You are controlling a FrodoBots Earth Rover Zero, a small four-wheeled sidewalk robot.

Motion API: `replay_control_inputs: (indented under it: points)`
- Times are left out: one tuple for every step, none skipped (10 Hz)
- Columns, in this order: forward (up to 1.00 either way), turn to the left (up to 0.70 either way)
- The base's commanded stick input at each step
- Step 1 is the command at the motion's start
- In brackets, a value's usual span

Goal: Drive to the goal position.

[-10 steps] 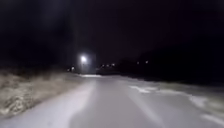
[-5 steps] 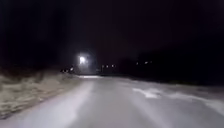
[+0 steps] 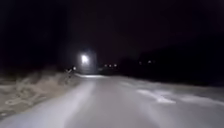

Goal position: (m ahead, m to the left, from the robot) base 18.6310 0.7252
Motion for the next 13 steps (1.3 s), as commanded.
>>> replay_control_inputs:
  points:
    - [1.0,0.15]
    - [1.0,0.16]
    - [1.0,0.16]
    - [1.0,0.16]
    - [1.0,0.16]
    - [1.0,0.16]
    - [1.0,0.16]
    - [1.0,0.13]
    - [1.0,0.11]
    - [1.0,0.11]
    - [1.0,0.06]
    - [1.0,0.05]
    - [1.0,0.05]
